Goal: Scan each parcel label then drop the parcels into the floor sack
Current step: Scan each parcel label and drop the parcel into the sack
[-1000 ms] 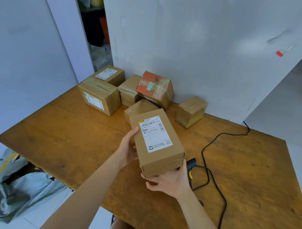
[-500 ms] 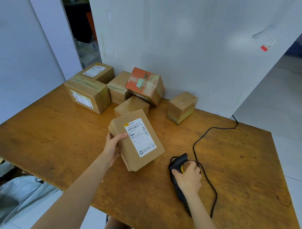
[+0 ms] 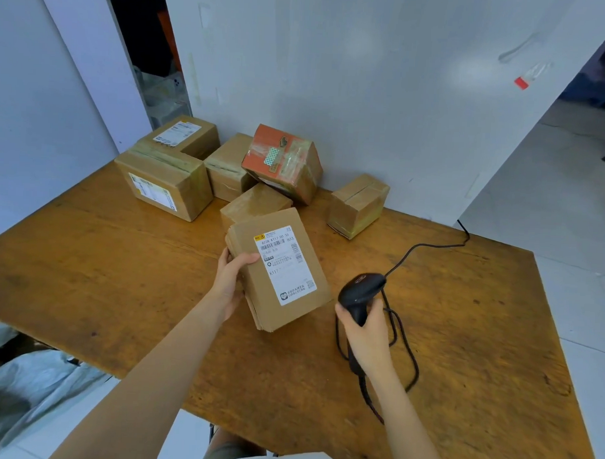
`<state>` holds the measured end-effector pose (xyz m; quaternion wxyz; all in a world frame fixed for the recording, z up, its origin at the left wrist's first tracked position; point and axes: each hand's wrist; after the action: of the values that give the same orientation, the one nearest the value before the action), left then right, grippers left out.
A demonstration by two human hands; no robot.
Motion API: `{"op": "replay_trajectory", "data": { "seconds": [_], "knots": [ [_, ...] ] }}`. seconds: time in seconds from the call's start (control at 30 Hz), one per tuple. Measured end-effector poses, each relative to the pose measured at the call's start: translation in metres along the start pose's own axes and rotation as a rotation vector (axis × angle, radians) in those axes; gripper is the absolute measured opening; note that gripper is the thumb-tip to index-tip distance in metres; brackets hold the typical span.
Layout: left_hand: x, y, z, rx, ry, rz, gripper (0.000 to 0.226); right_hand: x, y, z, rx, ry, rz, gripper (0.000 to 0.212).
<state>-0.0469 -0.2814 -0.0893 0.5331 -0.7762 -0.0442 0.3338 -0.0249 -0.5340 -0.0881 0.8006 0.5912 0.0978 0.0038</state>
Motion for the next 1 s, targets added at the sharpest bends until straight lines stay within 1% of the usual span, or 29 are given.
{"op": "replay_trajectory", "data": {
  "seconds": [0.03, 0.07, 0.1, 0.13, 0.2, 0.27, 0.33, 0.43, 0.57, 0.73, 0.87, 1.0],
  "knots": [
    [0.001, -0.001, 0.0, 0.007, -0.005, -0.01, 0.113, -0.003, 0.011, 0.003, 0.077, -0.001, 0.045, 0.032],
    [0.002, -0.001, 0.0, 0.018, 0.0, -0.017, 0.114, -0.007, 0.021, 0.007, 0.142, 0.033, 0.077, 0.033],
    [0.002, -0.001, 0.0, 0.027, 0.012, -0.019, 0.115, -0.011, 0.03, 0.011, 0.184, 0.105, 0.099, 0.038],
    [0.003, -0.001, -0.002, 0.03, 0.026, -0.014, 0.115, -0.016, 0.04, 0.013, 0.187, 0.203, 0.114, 0.045],
    [0.004, 0.001, -0.005, 0.037, 0.055, -0.002, 0.115, -0.025, 0.054, 0.013, 0.137, 0.382, 0.153, 0.044],
    [0.005, 0.002, -0.009, 0.043, 0.08, 0.012, 0.117, -0.031, 0.063, 0.008, 0.157, 0.455, 0.153, 0.042],
    [0.005, 0.004, -0.013, 0.046, 0.096, 0.021, 0.116, -0.035, 0.066, 0.005, 0.19, 0.472, 0.128, 0.047],
    [0.005, 0.004, -0.014, 0.04, 0.1, 0.017, 0.11, -0.04, 0.067, 0.004, 0.206, 0.501, 0.085, 0.054],
    [0.006, 0.004, -0.013, 0.033, 0.126, 0.017, 0.103, -0.042, 0.065, 0.002, 0.179, 0.517, 0.094, 0.066],
    [0.008, 0.006, -0.012, 0.019, 0.14, 0.019, 0.093, -0.042, 0.064, -0.001, 0.171, 0.533, 0.11, 0.064],
    [0.01, 0.007, -0.011, 0.012, 0.137, 0.027, 0.096, -0.043, 0.067, -0.003, 0.182, 0.528, 0.116, 0.057],
    [0.01, 0.007, -0.01, 0.023, 0.142, 0.032, 0.103, -0.044, 0.068, -0.003, 0.178, 0.525, 0.124, 0.061]
  ]
}}
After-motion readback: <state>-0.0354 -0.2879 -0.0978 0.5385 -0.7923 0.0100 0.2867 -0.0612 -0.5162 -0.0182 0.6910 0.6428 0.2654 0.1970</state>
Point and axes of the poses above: each hand's wrist, its own x-axis towards the middle knuckle, its own z-axis out of the back of the hand, y = z × x, and after that the axes turned 6 degrees about x, right-handed
